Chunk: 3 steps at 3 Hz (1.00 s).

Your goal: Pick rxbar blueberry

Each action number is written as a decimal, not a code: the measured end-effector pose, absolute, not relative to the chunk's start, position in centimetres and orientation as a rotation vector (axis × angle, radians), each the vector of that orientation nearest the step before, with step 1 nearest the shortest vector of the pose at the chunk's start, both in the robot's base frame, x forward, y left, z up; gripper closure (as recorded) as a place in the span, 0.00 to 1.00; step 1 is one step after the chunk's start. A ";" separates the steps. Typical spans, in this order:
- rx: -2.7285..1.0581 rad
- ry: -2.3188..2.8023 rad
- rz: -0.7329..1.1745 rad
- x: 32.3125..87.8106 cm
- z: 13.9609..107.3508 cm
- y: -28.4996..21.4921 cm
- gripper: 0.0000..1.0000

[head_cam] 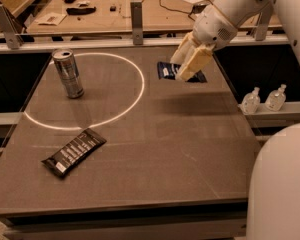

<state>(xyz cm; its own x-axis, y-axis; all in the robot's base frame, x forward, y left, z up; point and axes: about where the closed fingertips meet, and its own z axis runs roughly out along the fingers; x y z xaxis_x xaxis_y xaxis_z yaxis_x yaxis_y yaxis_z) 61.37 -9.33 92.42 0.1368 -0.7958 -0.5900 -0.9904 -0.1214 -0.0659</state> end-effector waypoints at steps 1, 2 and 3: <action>-1.891 1.660 0.657 61.4 95.3 -8.4 1.00; -1.844 1.699 0.682 61.4 97.2 -7.0 1.00; -1.843 1.701 0.682 61.4 97.2 -7.0 1.00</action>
Offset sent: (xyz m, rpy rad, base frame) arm -0.0512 -0.0001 0.0588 0.0391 0.1974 0.0890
